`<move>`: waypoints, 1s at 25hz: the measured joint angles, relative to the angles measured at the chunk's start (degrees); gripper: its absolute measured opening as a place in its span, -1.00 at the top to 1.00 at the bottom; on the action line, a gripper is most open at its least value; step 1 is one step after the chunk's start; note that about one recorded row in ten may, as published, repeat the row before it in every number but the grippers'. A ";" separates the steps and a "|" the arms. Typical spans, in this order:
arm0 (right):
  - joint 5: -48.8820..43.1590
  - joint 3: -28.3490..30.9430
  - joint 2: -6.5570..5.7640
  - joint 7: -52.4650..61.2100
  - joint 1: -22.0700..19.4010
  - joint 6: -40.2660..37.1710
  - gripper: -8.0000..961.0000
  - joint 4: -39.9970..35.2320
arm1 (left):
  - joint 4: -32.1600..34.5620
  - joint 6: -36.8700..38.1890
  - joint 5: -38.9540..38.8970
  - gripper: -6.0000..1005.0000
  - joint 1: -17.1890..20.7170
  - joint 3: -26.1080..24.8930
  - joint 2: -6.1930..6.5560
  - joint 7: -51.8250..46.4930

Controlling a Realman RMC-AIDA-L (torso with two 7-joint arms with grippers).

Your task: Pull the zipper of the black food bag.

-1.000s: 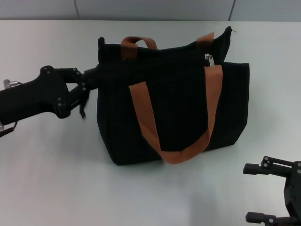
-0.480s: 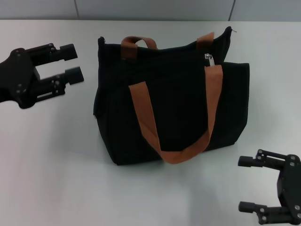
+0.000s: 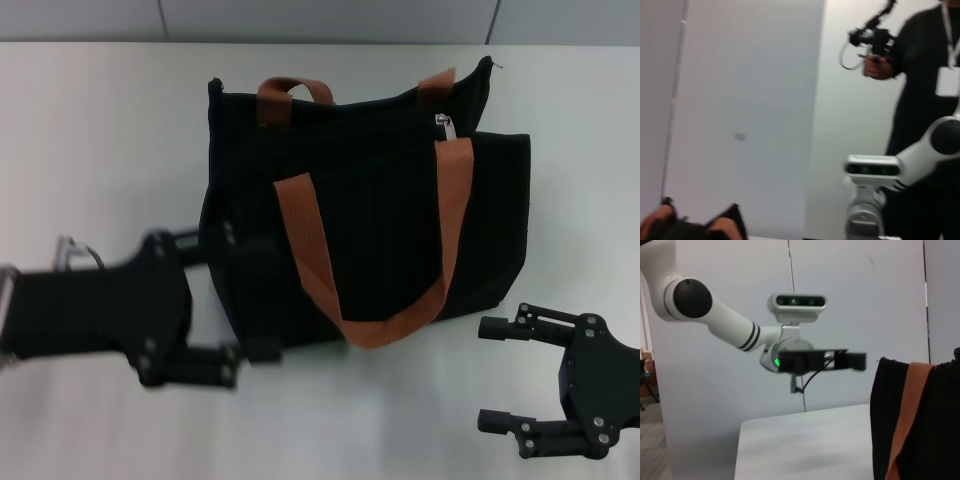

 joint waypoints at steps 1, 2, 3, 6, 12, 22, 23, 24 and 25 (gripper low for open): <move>0.00 0.00 0.00 0.00 0.00 0.00 -0.70 0.00 | -0.46 -0.09 -0.02 -0.65 0.91 2.23 -0.55 2.64; -0.08 -0.15 0.16 0.00 0.08 0.49 -0.70 0.05 | -1.28 -0.23 0.11 -0.65 1.46 3.06 -0.75 4.24; -0.08 -0.15 0.16 0.00 0.08 0.49 -0.70 0.05 | -2.48 -0.35 0.58 -0.65 1.76 3.20 -0.90 5.47; -0.22 -0.59 0.36 -0.01 0.18 1.19 -0.70 0.46 | -4.02 -0.53 1.23 -0.65 1.99 3.30 -1.01 7.08; -1.27 -2.19 0.41 -0.59 1.14 3.43 -0.70 3.83 | -11.36 -6.81 7.71 -0.65 2.33 3.41 -1.32 14.42; -2.71 -2.83 0.42 -0.72 1.78 5.27 -0.70 4.46 | -12.57 -9.13 9.89 -0.65 1.64 3.50 -1.52 15.57; -2.71 -2.83 0.43 -0.72 1.79 5.30 -0.70 4.46 | -12.57 -9.14 9.90 -0.65 1.47 3.50 -1.52 15.57; -2.71 -2.83 0.43 -0.72 1.79 5.30 -0.70 4.46 | -12.57 -9.14 9.90 -0.65 1.47 3.50 -1.52 15.57; -2.72 -2.85 0.47 -0.73 1.92 5.37 -0.70 4.46 | -12.58 -9.15 9.90 -0.65 1.35 3.50 -1.52 15.55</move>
